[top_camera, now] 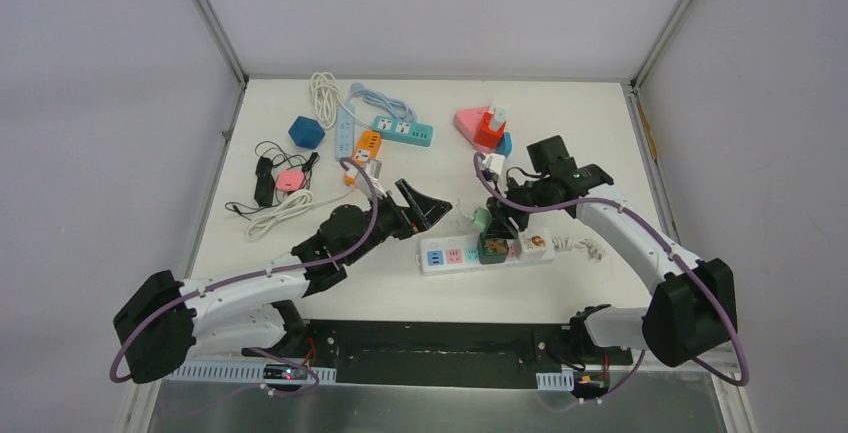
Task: Pull the plug off the socket
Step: Place the plug at the center of the board.
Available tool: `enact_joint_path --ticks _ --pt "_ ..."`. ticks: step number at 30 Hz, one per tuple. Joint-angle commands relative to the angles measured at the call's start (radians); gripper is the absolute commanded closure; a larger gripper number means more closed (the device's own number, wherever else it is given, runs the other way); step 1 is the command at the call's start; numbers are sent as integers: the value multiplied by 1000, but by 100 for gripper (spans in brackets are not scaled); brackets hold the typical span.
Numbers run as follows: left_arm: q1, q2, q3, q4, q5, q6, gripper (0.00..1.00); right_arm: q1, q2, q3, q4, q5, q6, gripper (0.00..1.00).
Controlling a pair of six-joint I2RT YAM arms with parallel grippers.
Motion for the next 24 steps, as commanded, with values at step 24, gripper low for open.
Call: enact_joint_path --ticks 24 --pt "18 -301 -123 -254 -157 202 1 -354 -116 83 -45 -88 6 100"
